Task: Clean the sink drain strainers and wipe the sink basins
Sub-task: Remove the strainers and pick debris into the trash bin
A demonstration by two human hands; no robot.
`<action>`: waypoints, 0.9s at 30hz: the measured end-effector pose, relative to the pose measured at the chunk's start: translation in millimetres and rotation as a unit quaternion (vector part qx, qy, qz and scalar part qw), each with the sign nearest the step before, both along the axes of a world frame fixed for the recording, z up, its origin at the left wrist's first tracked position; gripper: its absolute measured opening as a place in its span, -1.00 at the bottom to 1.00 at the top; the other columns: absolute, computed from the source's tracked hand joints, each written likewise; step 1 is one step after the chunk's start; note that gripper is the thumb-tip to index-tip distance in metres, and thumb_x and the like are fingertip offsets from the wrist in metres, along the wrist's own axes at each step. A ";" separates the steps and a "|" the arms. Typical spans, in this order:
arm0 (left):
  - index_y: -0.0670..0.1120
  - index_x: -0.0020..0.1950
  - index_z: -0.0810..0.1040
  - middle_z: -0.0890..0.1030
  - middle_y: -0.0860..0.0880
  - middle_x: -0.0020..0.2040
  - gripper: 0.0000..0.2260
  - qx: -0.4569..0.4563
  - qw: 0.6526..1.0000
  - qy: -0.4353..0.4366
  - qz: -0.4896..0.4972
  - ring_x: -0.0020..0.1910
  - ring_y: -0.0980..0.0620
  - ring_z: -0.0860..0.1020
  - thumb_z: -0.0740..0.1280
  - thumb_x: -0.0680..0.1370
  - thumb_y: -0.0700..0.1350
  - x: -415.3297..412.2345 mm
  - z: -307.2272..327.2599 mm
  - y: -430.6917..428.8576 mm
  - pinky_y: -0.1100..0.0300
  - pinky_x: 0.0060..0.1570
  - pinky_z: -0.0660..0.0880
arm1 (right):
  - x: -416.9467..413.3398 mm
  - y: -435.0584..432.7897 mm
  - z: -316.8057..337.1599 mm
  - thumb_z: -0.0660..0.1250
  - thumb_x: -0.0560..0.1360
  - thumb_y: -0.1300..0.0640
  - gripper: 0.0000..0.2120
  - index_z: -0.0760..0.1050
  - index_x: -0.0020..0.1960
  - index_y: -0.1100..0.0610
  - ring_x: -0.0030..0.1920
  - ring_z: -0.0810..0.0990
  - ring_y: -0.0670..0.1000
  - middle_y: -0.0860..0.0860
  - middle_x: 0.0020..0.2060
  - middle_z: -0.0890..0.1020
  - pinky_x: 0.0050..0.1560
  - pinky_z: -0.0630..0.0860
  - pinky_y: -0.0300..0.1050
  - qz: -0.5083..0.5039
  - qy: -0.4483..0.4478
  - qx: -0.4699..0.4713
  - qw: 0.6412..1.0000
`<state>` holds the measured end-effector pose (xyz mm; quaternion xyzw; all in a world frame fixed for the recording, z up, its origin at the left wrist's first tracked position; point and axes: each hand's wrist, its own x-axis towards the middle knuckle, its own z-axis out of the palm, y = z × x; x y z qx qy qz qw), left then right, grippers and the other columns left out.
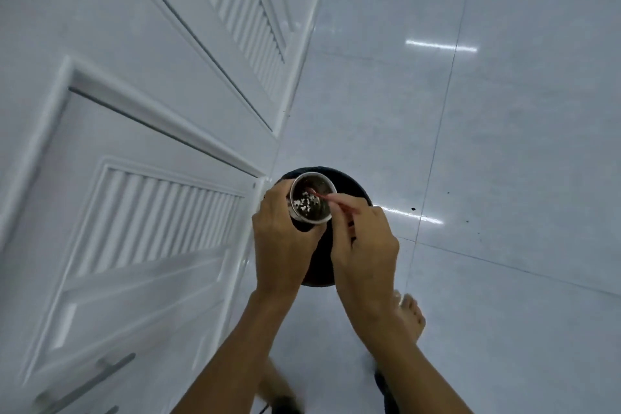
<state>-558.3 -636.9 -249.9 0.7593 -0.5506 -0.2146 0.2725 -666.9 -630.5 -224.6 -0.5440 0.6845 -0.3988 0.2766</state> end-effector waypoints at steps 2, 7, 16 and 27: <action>-0.01 0.39 0.45 0.60 0.04 0.26 -0.40 0.003 1.000 0.010 0.005 0.22 0.04 0.58 0.52 0.44 0.16 4.4 -20.0 2.3 -0.10 0.22 0.56 | 11.2 4.6 -22.5 0.35 0.61 0.19 -0.85 0.64 0.14 0.10 -0.04 0.61 -0.17 -0.10 -0.03 0.68 0.02 0.55 -0.33 0.001 -0.046 0.033 0.998; -0.01 0.36 0.44 0.61 0.01 0.24 -0.36 0.011 0.999 -0.022 -0.027 0.20 0.02 0.57 0.62 0.34 -0.06 28.7 -52.9 2.8 -0.16 0.18 0.57 | 4.0 30.4 -62.7 0.36 0.61 0.20 -0.85 0.61 0.15 0.07 0.03 0.60 -0.18 -0.14 0.03 0.64 0.09 0.50 -0.41 0.064 -0.054 0.085 0.993; -0.19 0.37 0.52 0.62 -0.12 0.27 -0.36 0.050 0.977 -0.130 -0.163 0.26 -0.13 0.59 0.64 0.38 -0.01 47.9 -83.2 17.1 -0.11 0.25 0.50 | -2.4 22.5 -87.2 0.33 0.63 0.11 -0.88 0.61 0.10 0.08 -0.01 0.63 -0.12 -0.07 -0.04 0.68 0.04 0.59 -0.26 0.078 -0.080 0.156 0.981; -0.18 0.37 0.51 0.58 -0.11 0.27 -0.39 0.092 0.962 -0.116 -0.228 0.27 -0.11 0.57 0.63 0.40 -0.03 63.4 -95.3 14.0 -0.01 0.30 0.48 | 8.5 26.1 -115.1 0.31 0.63 0.10 -0.90 0.59 0.08 0.06 -0.08 0.54 -0.16 -0.10 -0.09 0.63 -0.03 0.50 -0.37 0.069 -0.006 0.174 0.982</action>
